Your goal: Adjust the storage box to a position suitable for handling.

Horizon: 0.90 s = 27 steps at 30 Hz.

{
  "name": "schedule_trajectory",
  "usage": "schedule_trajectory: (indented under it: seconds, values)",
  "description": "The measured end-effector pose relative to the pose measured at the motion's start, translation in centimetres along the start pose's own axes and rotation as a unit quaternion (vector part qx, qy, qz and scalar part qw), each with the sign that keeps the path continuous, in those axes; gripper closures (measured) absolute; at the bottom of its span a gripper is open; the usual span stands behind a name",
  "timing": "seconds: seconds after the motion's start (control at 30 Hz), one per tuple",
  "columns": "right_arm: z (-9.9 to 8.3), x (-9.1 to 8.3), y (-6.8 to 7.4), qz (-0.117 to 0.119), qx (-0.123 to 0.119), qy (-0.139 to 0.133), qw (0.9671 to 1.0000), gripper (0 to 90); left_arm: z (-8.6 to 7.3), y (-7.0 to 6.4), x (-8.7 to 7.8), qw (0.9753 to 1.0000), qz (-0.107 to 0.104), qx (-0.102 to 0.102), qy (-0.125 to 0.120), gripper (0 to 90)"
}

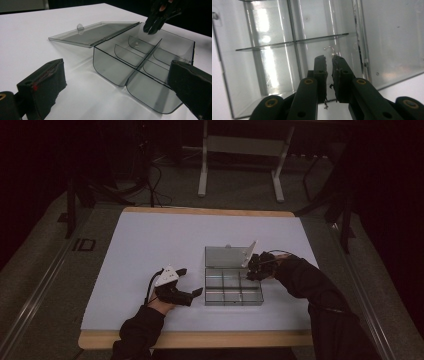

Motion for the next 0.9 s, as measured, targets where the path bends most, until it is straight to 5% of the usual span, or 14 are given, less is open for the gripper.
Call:
schedule_trajectory:
  seconds: [0.43,0.9]
  values:
    - [-1.5,-2.4,0.3,-0.011,0.005,-0.008,0.9999,81.0,0.0,0.0,0.0,1.0,0.0,-0.002,0.0,2.7]
    - [-4.5,-2.8,0.5,-0.01,0.022,0.012,0.9996,80.0,0.0,0.0,0.0,1.0,0.001,-0.002,0.0,2.7]
Point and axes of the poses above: each handheld gripper's, and its own axes: x roughly forward along the jaws, z roughly out of its top, y roughly to its left, the point moved 5 cm from there along x, roughly forward along the jaws, and after that the axes turned 8 degrees about -x, right-handed, at the moved point
